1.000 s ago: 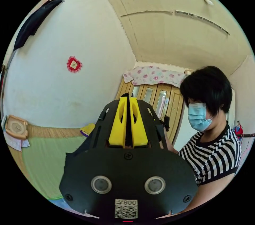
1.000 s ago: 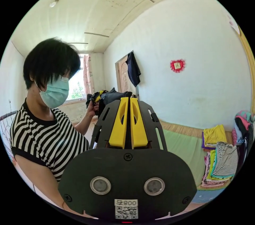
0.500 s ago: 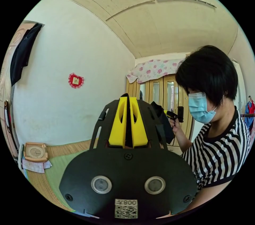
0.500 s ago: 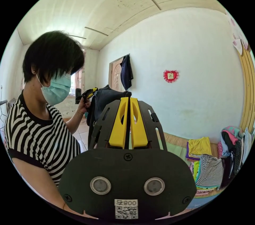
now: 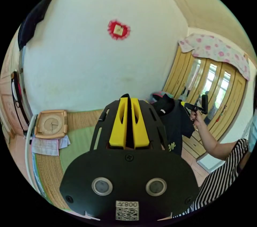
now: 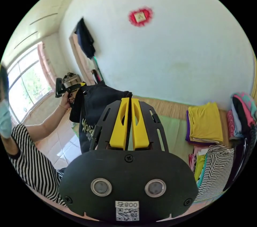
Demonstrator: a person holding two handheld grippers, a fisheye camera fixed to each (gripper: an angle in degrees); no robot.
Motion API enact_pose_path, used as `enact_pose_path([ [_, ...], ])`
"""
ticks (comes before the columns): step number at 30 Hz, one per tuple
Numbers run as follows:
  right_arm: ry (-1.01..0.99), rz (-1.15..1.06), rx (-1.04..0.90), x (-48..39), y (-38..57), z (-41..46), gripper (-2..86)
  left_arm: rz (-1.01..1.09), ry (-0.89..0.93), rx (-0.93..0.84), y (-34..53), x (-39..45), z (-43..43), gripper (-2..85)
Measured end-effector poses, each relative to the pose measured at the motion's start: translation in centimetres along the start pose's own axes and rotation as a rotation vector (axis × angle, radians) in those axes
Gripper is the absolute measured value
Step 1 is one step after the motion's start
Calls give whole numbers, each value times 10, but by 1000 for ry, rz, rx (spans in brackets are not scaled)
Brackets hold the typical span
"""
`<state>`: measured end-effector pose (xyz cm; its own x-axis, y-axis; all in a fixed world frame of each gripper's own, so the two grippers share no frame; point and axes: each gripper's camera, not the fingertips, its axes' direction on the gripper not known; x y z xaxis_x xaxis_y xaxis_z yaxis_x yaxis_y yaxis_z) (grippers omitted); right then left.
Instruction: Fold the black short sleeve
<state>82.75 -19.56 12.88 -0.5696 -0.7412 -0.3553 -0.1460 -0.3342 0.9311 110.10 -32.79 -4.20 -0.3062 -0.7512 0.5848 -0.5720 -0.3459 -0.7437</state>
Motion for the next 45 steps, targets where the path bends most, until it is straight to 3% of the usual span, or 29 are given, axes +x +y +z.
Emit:
enact_pose_path([
  [4, 86, 180, -209, 98, -45, 136, 3, -138, -143, -286, -18, -83, 144, 57],
  [8, 100, 378, -318, 179, -34, 242, 1, -248, -172, -426, 20, -141, 227, 61],
  [16, -22, 378, -506, 190, 40, 388, 0, -368, -109, -686, 121, -195, 300, 49],
  [27, 244, 318, -685, 196, 7, 516, -3, -349, -219, -786, 97, -243, 392, 8],
  [31, 414, 276, -737, 204, -12, 532, -4, -343, -269, -788, 80, -263, 419, 3],
  [36, 579, 401, -696, 245, -41, 516, -3, -402, -429, -738, 59, -298, 426, 2],
  [40, 555, 434, -625, 241, -52, 505, -3, -480, -527, -655, 51, -322, 419, 2],
  [45, 386, 380, -556, 188, -51, 527, -3, -489, -324, -533, 55, -313, 431, 1],
])
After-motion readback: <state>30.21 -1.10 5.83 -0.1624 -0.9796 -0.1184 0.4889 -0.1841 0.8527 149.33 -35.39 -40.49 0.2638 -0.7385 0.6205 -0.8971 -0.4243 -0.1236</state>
